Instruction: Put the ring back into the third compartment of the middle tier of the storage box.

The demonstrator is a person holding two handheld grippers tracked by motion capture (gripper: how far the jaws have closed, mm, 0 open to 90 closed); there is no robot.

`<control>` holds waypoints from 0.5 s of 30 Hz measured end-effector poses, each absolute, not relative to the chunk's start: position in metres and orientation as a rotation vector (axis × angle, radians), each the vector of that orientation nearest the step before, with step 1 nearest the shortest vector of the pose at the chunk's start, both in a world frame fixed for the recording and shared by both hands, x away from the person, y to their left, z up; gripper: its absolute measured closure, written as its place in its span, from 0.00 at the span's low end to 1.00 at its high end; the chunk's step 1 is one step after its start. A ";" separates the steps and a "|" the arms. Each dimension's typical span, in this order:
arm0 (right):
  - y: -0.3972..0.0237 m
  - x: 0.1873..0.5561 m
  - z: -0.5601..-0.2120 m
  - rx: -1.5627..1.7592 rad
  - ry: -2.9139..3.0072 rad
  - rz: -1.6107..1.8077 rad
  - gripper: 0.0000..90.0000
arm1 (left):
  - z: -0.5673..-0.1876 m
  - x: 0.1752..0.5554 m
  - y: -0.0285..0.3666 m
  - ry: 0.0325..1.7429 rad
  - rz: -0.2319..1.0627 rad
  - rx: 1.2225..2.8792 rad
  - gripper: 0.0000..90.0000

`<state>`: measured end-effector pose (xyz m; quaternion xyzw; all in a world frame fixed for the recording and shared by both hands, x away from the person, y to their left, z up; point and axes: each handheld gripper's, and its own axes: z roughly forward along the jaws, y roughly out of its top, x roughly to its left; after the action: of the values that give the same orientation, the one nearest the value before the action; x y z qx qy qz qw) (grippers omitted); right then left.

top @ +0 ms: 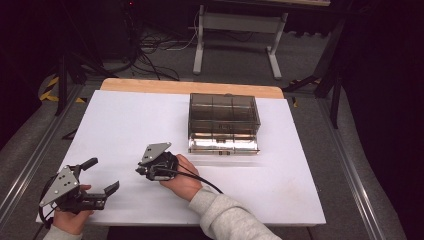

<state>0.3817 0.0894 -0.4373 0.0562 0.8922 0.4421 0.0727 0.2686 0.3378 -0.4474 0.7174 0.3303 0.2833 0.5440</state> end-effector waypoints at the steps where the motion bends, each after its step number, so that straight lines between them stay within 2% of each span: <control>1: 0.089 0.382 -0.437 0.169 2.680 1.328 0.84 | -0.447 0.269 0.338 0.784 0.672 1.703 0.00; 15: 0.054 0.384 -0.422 0.249 2.643 1.287 0.84 | -0.448 0.275 0.333 0.771 0.659 1.709 0.00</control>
<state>0.3838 0.0537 -0.4216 0.0839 0.8918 0.4343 0.0953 0.2747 0.3328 -0.4480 0.7208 0.3250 0.2777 0.5457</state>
